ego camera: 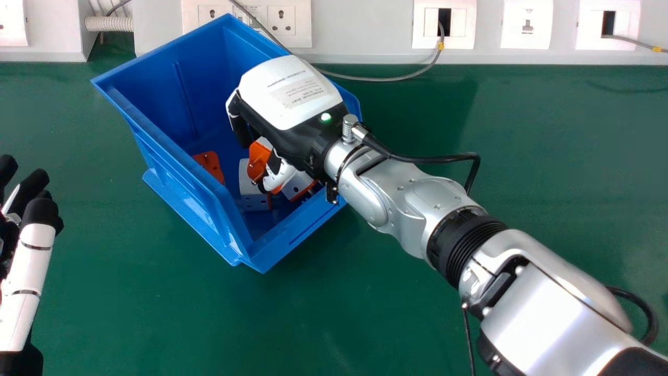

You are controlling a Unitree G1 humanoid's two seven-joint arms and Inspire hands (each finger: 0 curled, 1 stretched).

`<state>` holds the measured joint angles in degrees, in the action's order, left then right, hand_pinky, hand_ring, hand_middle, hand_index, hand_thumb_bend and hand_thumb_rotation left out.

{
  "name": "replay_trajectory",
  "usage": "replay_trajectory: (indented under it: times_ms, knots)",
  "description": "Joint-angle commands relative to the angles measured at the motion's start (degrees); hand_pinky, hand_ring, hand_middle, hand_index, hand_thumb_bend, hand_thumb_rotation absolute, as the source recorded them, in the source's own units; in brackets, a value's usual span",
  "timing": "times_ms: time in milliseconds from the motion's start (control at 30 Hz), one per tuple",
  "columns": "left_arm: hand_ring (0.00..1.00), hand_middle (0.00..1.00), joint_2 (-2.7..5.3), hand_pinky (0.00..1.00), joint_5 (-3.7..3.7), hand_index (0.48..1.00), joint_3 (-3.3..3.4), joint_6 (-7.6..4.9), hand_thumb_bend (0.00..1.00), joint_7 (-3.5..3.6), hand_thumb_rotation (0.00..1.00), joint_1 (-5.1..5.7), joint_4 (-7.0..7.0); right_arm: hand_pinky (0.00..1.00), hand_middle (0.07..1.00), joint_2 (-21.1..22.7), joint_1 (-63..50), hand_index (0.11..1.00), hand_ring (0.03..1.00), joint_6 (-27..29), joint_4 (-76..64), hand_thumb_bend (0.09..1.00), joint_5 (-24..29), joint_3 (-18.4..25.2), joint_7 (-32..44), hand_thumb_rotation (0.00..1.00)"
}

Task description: Pick all objects and put in blue box

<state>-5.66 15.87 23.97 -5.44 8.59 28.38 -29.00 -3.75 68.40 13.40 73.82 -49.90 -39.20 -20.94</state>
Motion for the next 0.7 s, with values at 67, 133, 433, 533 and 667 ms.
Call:
replay_trajectory:
  times_ms: [67, 133, 433, 533, 667]
  knots:
    - [0.95, 0.93, -0.19, 0.92, 0.09, 0.959, -0.13, 0.05, 0.52, -0.22, 0.7, 0.31, -1.95, 0.37, 0.481, -0.49, 1.23, 0.468, 0.446, -0.31, -1.1, 0.501, -0.9, -1.21, -3.75, 0.0]
    - [0.95, 0.93, -0.36, 0.92, 0.14, 0.959, -0.2, 0.06, 0.52, -0.02, 0.7, 0.11, -1.75, 0.37, 0.481, -0.75, 0.97, 0.468, 0.446, -0.24, -1.0, 0.501, -0.66, -1.33, -4.19, 0.0]
    - [0.96, 0.94, -0.81, 0.95, -0.24, 0.969, -0.09, -0.29, 0.52, 0.6, 0.72, 0.27, -1.42, 0.36, 0.513, -1.35, 0.54, 0.483, 0.459, -1.28, -0.98, 0.498, 2.84, 1.05, 2.55, 0.0]
    - [0.96, 0.94, -0.72, 0.95, -0.44, 0.971, -0.26, -0.35, 0.53, 0.6, 0.72, 0.35, -1.69, 0.43, 0.592, -1.2, 0.52, 0.554, 0.546, -2.22, -1.29, 0.553, 2.92, 0.84, 4.2, 0.0]
    - [0.96, 0.94, -0.57, 0.95, -0.74, 0.974, -0.33, -0.54, 0.53, 0.54, 0.73, 0.51, -1.78, 0.61, 0.792, -1.17, 0.63, 0.759, 0.757, -2.89, -1.61, 0.681, 2.41, 0.3, 4.84, 0.07]
